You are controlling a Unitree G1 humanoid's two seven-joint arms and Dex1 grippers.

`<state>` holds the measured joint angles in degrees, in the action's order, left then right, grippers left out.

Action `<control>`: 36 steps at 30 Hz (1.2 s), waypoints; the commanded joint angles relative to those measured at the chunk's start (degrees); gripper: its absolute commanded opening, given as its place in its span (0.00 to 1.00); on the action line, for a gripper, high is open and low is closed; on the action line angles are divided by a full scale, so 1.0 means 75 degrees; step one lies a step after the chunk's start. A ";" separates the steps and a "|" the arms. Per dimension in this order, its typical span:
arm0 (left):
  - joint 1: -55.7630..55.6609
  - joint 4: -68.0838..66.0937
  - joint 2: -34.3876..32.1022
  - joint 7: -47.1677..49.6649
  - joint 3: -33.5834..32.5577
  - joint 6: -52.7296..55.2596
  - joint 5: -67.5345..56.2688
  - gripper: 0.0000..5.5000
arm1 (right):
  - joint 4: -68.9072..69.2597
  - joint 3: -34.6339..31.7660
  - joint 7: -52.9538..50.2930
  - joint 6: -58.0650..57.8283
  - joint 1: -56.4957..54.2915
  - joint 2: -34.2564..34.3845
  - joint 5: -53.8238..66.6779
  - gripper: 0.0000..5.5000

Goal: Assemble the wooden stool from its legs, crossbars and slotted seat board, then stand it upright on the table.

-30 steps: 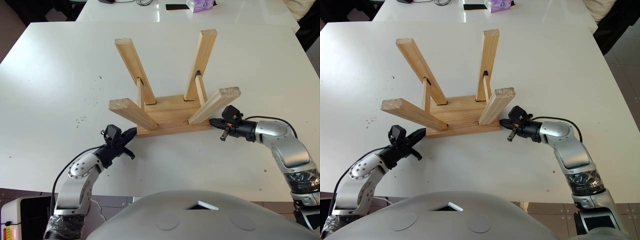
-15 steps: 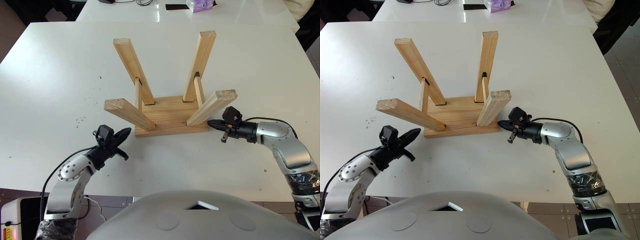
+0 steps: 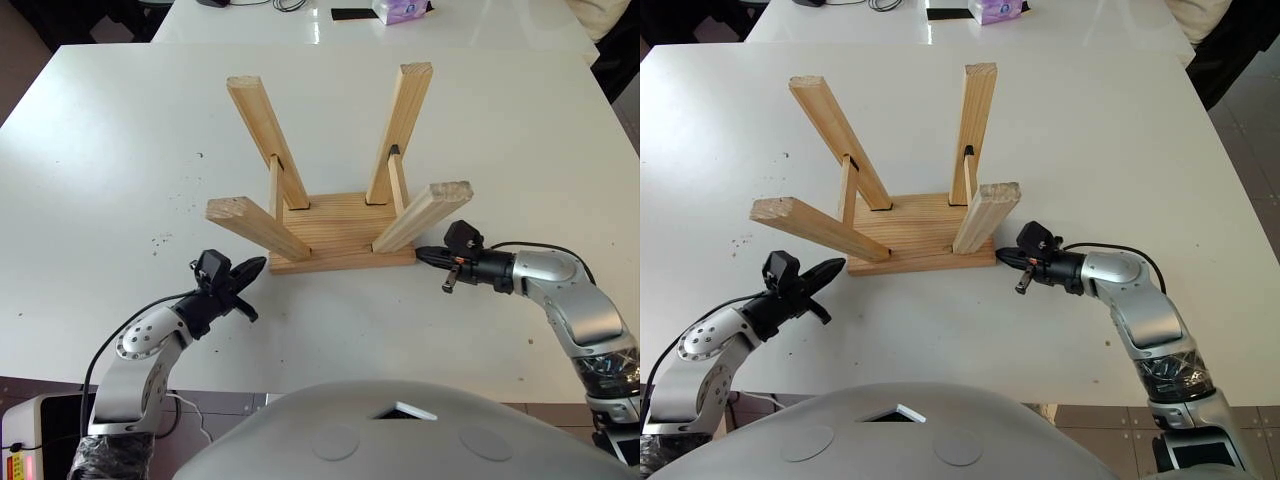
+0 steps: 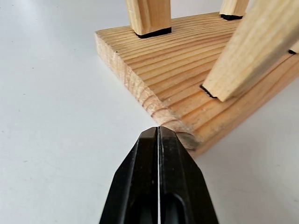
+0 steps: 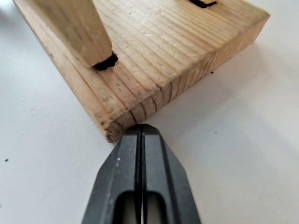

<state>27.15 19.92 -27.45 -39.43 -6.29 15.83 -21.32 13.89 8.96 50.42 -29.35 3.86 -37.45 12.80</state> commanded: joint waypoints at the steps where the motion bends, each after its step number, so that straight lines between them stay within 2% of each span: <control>1: 0.0085 0.0099 -0.0163 -0.0099 0.0024 0.0131 -0.0017 0.01 | 0.0152 -0.0023 -0.0058 -0.0036 0.0080 -0.0073 0.0020 0.00; 14: -0.0404 -0.0374 -0.0039 -0.0222 0.0542 -0.0043 0.0173 0.01 | 0.0160 0.0306 0.0131 0.0097 -0.0198 -0.0003 0.0043 0.00; 24: -0.0361 0.0600 -0.0151 -0.0411 0.0985 0.0126 -0.0011 0.01 | 0.0925 0.0218 0.0429 -0.0075 0.0038 -0.0203 0.0503 0.00; 29: -0.0396 0.1218 -0.0185 -0.0371 0.1096 0.0359 -0.0171 0.01 | 0.1542 0.0032 0.0687 -0.0262 0.0123 -0.0319 0.0942 0.00; 36: -0.0299 0.2412 -0.0413 -0.0449 0.0651 0.0786 -0.0986 0.01 | 0.2571 -0.0928 0.1238 -0.0560 0.0342 -0.1015 0.1810 0.00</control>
<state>25.86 30.27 -31.25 -39.09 -4.78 21.58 -22.11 26.41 1.57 54.33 -34.52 7.31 -45.95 18.23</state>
